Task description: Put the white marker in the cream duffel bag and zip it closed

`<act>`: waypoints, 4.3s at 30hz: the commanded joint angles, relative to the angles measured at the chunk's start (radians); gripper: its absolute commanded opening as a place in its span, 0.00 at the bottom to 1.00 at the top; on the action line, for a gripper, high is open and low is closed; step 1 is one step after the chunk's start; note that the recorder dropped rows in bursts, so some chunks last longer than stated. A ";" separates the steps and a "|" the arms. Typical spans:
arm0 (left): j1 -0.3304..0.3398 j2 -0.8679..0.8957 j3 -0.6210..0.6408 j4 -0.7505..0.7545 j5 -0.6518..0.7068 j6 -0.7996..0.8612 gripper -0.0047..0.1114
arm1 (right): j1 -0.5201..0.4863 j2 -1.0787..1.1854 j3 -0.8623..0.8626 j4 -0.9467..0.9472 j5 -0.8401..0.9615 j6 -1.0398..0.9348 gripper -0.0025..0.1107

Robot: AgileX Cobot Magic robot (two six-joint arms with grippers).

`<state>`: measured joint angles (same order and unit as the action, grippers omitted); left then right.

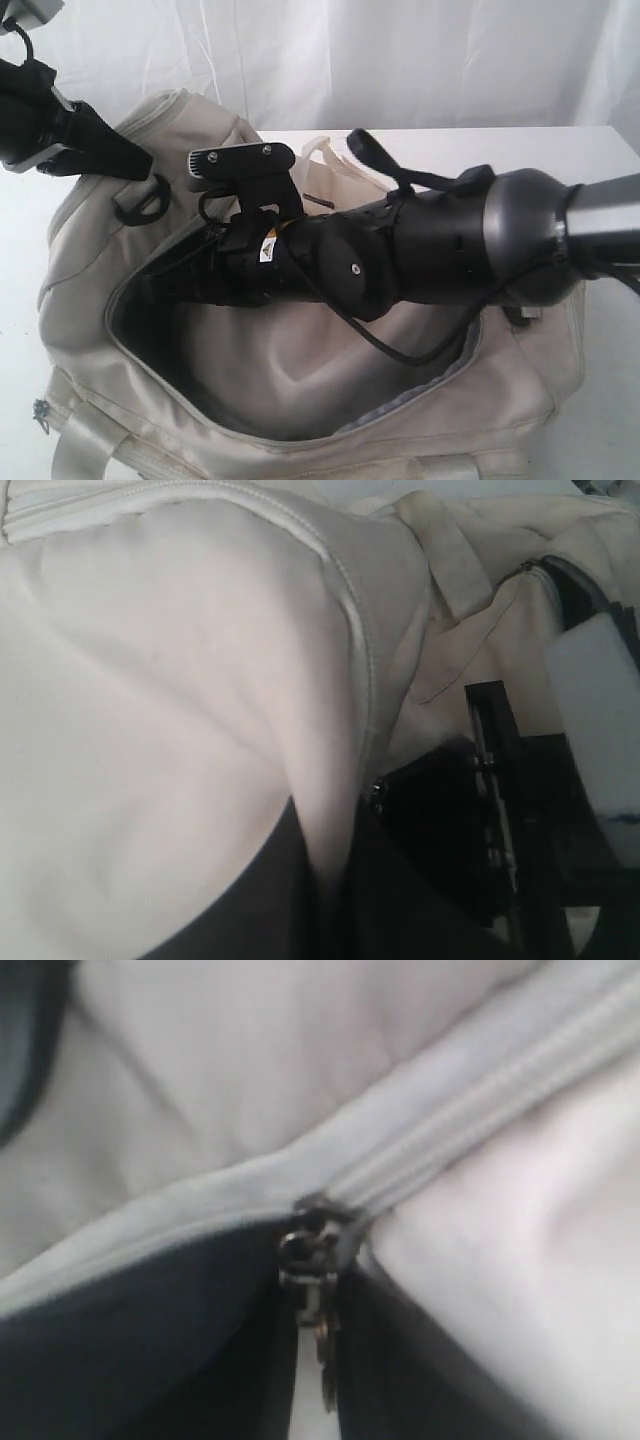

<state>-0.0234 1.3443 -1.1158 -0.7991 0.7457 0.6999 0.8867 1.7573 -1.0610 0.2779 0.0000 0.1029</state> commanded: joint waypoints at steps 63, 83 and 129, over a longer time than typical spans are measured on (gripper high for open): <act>0.001 -0.016 -0.014 -0.222 0.100 0.136 0.55 | 0.123 -0.227 0.002 -0.159 0.357 -0.103 0.02; -0.001 -0.016 0.057 -0.160 0.146 0.083 0.55 | 0.119 -0.321 0.002 -0.271 0.345 -0.103 0.02; -0.071 0.100 0.030 -0.052 0.112 -0.031 0.49 | 0.152 -0.279 -0.072 -0.312 0.415 -0.353 0.02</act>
<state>-0.0919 1.4457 -1.0911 -0.8310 0.8464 0.6702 1.0291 1.4823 -1.1232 -0.0348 0.4396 -0.2297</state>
